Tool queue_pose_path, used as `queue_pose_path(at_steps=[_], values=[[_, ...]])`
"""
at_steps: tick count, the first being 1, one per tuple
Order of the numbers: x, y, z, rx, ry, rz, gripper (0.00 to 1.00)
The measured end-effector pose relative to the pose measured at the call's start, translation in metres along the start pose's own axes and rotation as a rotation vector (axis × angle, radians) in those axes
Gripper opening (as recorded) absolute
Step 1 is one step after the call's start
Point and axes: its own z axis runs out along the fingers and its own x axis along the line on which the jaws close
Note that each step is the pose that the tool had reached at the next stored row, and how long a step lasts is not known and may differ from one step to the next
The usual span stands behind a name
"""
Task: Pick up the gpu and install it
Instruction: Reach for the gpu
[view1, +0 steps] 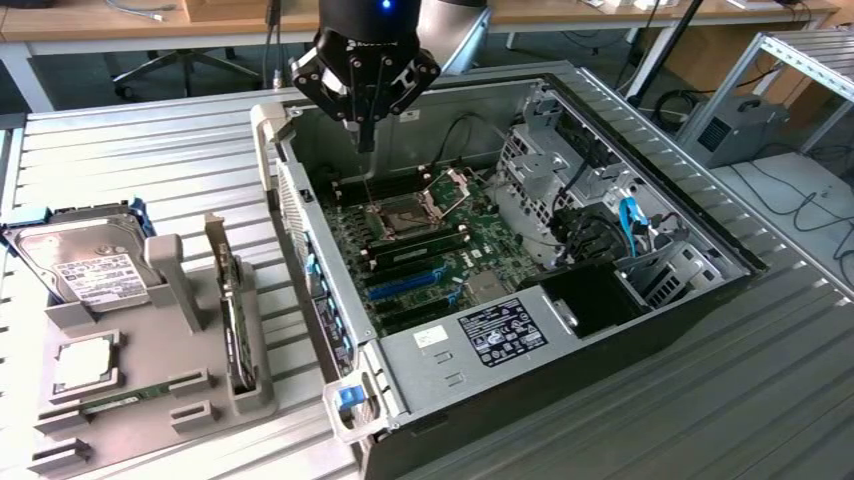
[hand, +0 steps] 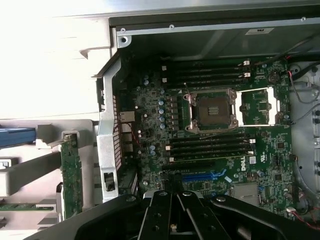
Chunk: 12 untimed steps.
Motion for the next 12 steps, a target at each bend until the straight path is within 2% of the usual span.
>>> queue_pose_path(at_steps=[12], values=[[0.0026, -0.0002, -0.0001, 0.0, 0.0, 0.0, 0.11]])
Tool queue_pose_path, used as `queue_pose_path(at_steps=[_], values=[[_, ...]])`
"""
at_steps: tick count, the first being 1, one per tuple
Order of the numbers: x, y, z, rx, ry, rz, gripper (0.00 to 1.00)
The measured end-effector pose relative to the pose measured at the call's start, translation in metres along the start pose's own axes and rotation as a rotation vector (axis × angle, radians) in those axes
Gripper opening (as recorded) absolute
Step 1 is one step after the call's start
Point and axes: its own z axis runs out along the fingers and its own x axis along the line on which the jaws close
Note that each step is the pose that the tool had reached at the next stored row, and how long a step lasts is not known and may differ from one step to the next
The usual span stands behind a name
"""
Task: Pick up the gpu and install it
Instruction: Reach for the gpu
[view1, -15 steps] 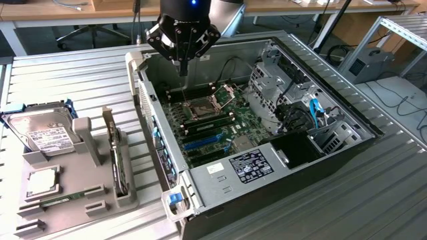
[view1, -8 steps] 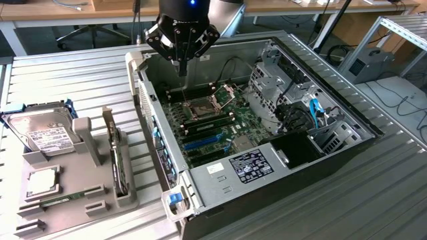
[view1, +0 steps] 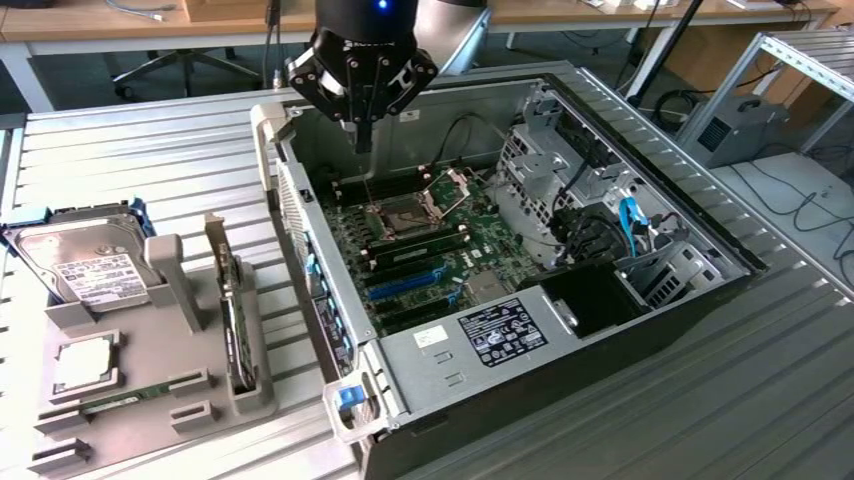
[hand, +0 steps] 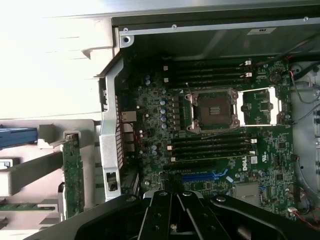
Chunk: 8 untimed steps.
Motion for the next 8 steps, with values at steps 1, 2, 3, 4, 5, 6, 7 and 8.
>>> queue_pose_path(at_steps=[1, 2, 3, 4, 5, 6, 7, 8], values=[[0.0003, 0.0, 0.0, 0.0, 0.0, 0.0, 0.11], [0.0005, 0.0, 0.0, -0.0001, 0.0, 0.0, 0.11], [0.0008, 0.0, 0.0, -0.0001, 0.0, 0.0, 0.11], [0.001, -0.0001, 0.0, -0.0001, 0.0, 0.0, 0.11], [0.0012, -0.0001, 0.0, -0.0001, 0.0, 0.0, 0.11], [0.0014, -0.0001, 0.0, -0.0001, 0.0, 0.0, 0.11], [0.0016, -0.0001, 0.0, 0.0, 0.0, 0.0, 0.11], [0.0019, -0.0001, 0.0, -0.0001, 0.0, 0.0, 0.11]])
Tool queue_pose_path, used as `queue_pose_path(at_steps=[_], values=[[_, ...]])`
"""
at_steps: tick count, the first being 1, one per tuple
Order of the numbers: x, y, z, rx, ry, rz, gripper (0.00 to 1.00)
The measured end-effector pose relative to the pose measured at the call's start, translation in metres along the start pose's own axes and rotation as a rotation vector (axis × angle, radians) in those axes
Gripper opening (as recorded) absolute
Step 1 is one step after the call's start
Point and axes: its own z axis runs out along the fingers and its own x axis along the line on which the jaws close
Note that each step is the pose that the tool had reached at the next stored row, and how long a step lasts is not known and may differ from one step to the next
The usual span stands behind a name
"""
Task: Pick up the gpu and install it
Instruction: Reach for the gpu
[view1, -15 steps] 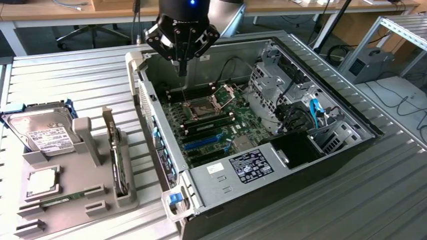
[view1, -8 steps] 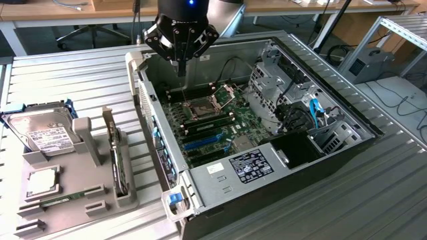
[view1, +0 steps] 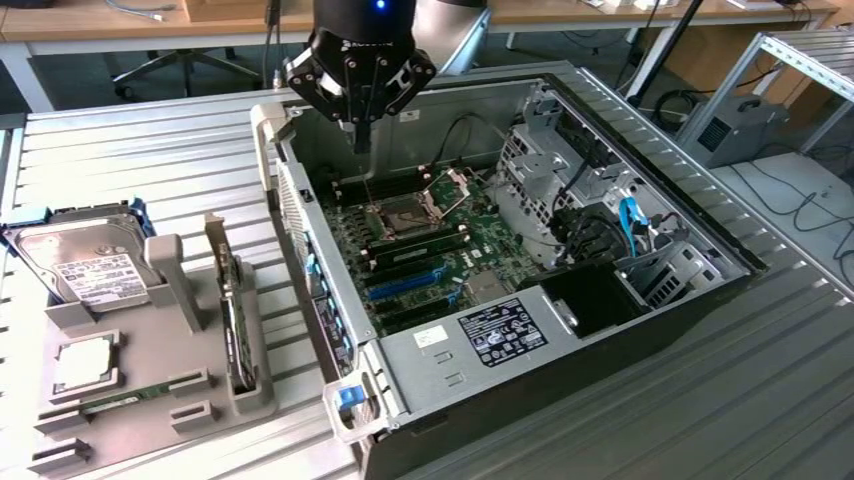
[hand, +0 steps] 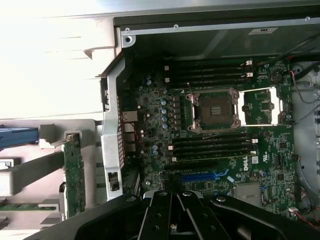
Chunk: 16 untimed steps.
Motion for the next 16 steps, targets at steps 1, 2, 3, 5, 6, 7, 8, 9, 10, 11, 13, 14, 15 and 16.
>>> queue_pose_path(at_steps=[1, 2, 3, 5, 6, 7, 8, 9, 10, 11, 13, 14, 15, 16], values=[[0.0002, 0.0, 0.0, 0.0, 0.0, 0.0, 0.11], [0.0004, 0.0, 0.0, 0.0, 0.0, 0.0, 0.11], [0.0008, -0.0001, 0.0, 0.0, 0.0, 0.0, 0.11], [0.0012, -0.0001, 0.0, 0.0, 0.0, 0.0, 0.11], [0.0015, -0.0001, -0.0001, 0.0, 0.0, 0.0, 0.11], [0.0018, -0.0001, -0.0001, 0.0, 0.0, 0.0, 0.11], [0.0022, -0.0002, -0.0001, 0.0, 0.0, 0.0, 0.11], [0.0024, -0.0002, -0.0001, 0.0, 0.0, 0.0, 0.11], [0.0027, -0.0002, -0.0001, 0.0, 0.0, 0.0, 0.11], [0.0029, -0.0002, -0.0001, -0.0001, 0.0, 0.0, 0.11], [0.0034, -0.0003, -0.0001, 0.0001, 0.0, 0.0, 0.11], [0.0037, -0.0003, -0.0001, 0.0, 0.0, 0.0, 0.11], [0.004, -0.0003, -0.0001, 0.0, 0.0, 0.0, 0.11], [0.0043, -0.0003, -0.0001, 0.0, 0.0, 0.0, 0.11]])
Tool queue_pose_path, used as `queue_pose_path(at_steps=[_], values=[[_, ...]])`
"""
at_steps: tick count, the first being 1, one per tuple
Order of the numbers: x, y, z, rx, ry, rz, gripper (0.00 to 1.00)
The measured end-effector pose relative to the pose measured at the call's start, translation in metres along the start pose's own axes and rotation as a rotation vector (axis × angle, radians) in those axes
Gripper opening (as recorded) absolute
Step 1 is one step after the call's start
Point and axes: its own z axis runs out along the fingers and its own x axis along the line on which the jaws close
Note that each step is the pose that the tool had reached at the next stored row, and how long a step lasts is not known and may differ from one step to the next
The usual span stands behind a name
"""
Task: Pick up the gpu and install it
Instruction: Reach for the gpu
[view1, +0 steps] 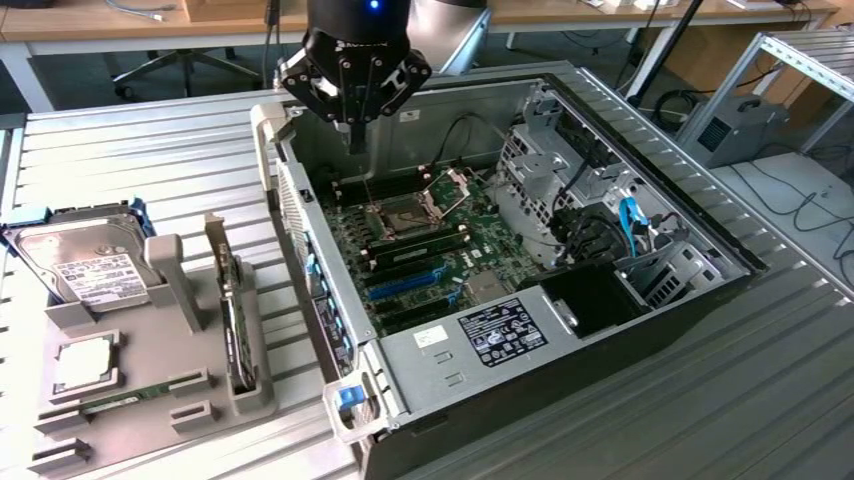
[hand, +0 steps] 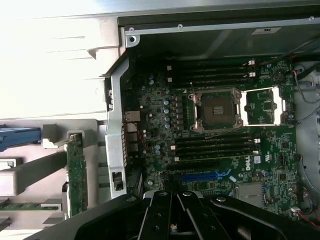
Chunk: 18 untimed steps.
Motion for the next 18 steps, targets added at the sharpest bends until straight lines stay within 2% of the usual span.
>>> queue_pose_path(at_steps=[18], values=[[0.0057, -0.0004, -0.0002, 0.0, 0.0, 0.0, 0.11]])
